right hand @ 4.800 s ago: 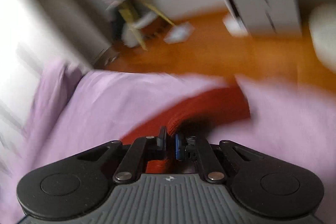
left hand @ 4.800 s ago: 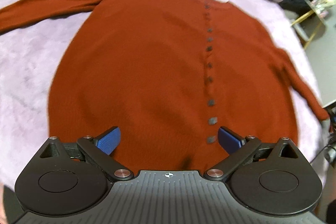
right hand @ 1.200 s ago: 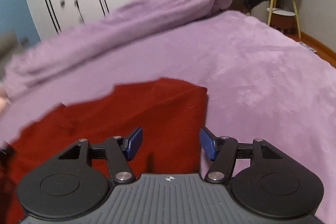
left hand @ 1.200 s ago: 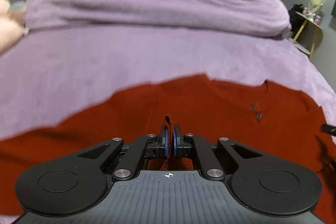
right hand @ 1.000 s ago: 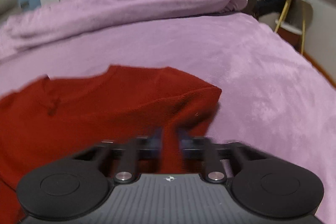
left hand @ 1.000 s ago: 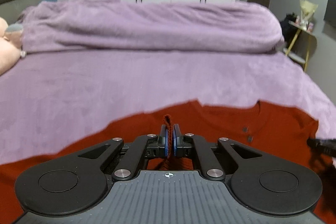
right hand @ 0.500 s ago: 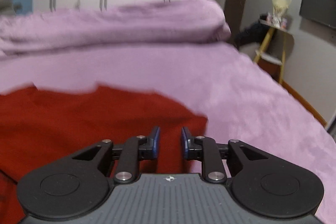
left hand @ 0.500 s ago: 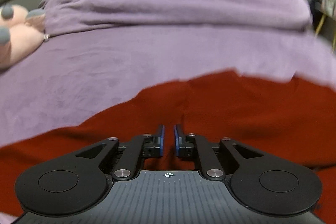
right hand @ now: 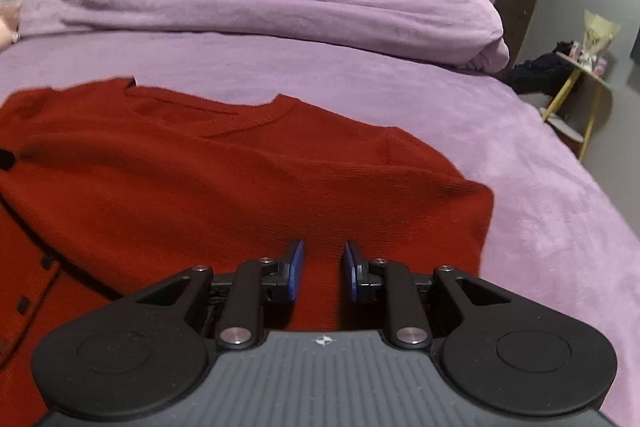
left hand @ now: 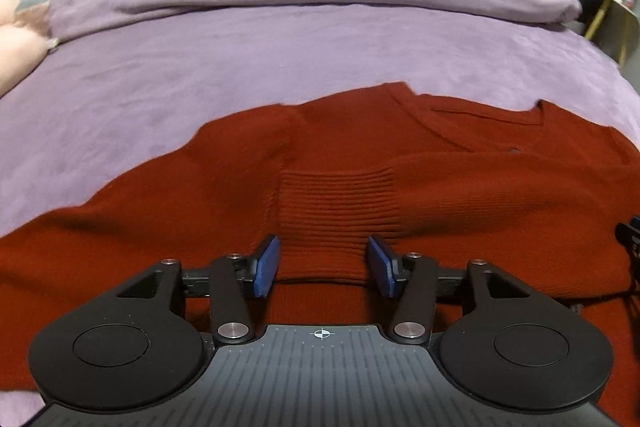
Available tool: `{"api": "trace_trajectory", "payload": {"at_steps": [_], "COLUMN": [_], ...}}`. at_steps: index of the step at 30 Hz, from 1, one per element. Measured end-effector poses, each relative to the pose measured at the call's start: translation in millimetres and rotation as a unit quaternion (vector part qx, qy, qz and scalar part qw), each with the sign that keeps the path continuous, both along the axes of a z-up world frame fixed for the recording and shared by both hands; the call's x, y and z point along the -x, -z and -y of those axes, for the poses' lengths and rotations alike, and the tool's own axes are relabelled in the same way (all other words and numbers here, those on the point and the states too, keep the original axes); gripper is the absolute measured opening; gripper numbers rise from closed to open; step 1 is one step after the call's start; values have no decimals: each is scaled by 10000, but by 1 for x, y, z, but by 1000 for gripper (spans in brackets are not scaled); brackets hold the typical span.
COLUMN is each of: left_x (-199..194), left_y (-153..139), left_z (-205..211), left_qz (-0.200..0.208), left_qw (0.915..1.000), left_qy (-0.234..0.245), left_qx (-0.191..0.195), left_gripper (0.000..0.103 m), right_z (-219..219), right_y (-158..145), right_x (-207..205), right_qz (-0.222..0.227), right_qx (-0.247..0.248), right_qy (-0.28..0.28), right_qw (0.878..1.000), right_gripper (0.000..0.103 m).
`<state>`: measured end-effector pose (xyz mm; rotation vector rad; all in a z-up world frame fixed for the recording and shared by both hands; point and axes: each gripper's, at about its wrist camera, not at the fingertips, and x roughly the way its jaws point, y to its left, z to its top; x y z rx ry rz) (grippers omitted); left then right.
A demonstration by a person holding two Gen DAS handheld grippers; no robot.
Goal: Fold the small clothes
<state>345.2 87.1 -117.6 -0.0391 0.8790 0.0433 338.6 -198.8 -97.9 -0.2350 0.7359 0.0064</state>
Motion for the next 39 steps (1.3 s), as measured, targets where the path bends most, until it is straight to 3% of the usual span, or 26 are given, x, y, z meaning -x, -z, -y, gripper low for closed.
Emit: {"api": "trace_trajectory", "payload": {"at_steps": [8, 10, 11, 13, 15, 16, 19, 20, 24, 27, 31, 33, 34, 35, 36, 37, 38, 39], "left_x": [25, 46, 61, 92, 128, 147, 185, 196, 234, 244, 249, 250, 249, 252, 255, 259, 253, 244], "left_y": [-11, -14, -18, -25, -28, -27, -17, -11, 10, 22, 45, 53, 58, 58, 54, 48, 35, 18], "left_z": [-36, -57, -70, -96, -127, -147, -204, -225, -293, -326, -358, -365, -366, -367, -367, -362, -355, -345], "left_qz": [-188, -199, -100, -5, 280, 431, 614, 620, 1262, 1735, 1909, 1909, 1850, 1792, 1839, 1948, 2098, 2213], "left_qw": [9983, 9960, 9933, 9854, 9734, 9647, 9354, 9211, 8454, 7981, 7400, 7259, 7232, 7237, 7307, 7440, 7658, 7937], "left_qy": [-543, -731, -787, -1168, -1573, -1836, -2763, -3126, -4039, -4405, -4624, -4657, -4714, -4747, -4681, -4539, -4253, -3866], "left_qx": [27, 475, 838, 1242, 1642, 1839, 2118, 2236, 3259, 3727, 4496, 4688, 4696, 4677, 4617, 4499, 4344, 4142], "left_gripper": [59, 59, 69, 90, 90, 90, 90, 87, 79, 74, 42, 22, 8, 8, 8, 8, 8, 8], "right_z": [2, 0, -2, 3, 10, 12, 13, 11, 5, 1, 0, 2, 1, 1, 2, 2, 4, 7], "right_y": [-5, -11, -17, -29, -42, -45, -45, -42, -39, -42, -46, -47, -48, -48, -48, -48, -49, -50], "right_x": [10, 17, 23, 39, 66, 79, 120, 131, 153, 151, 147, 145, 146, 147, 148, 149, 150, 151], "right_qz": [-255, -276, -257, -267, -312, -334, -512, -617, -685, -744, -784, -796, -798, -802, -801, -797, -787, -765], "right_qx": [398, 847, 1108, 774, -46, -355, -1048, -1255, -1464, -1629, -1813, -1885, -1902, -1910, -1912, -1911, -1918, -1939], "right_qy": [-81, 125, 280, 383, 255, 212, 72, 70, 83, 116, 204, 251, 275, 281, 275, 273, 277, 290], "right_qw": [9988, 9959, 9931, 9959, 9992, 9986, 9931, 9902, 9868, 9838, 9801, 9785, 9781, 9779, 9779, 9779, 9779, 9776], "right_gripper": [20, 23, 24, 31, 46, 53, 54, 54, 54, 54, 51, 50, 50, 50, 50, 50, 50, 50]}}
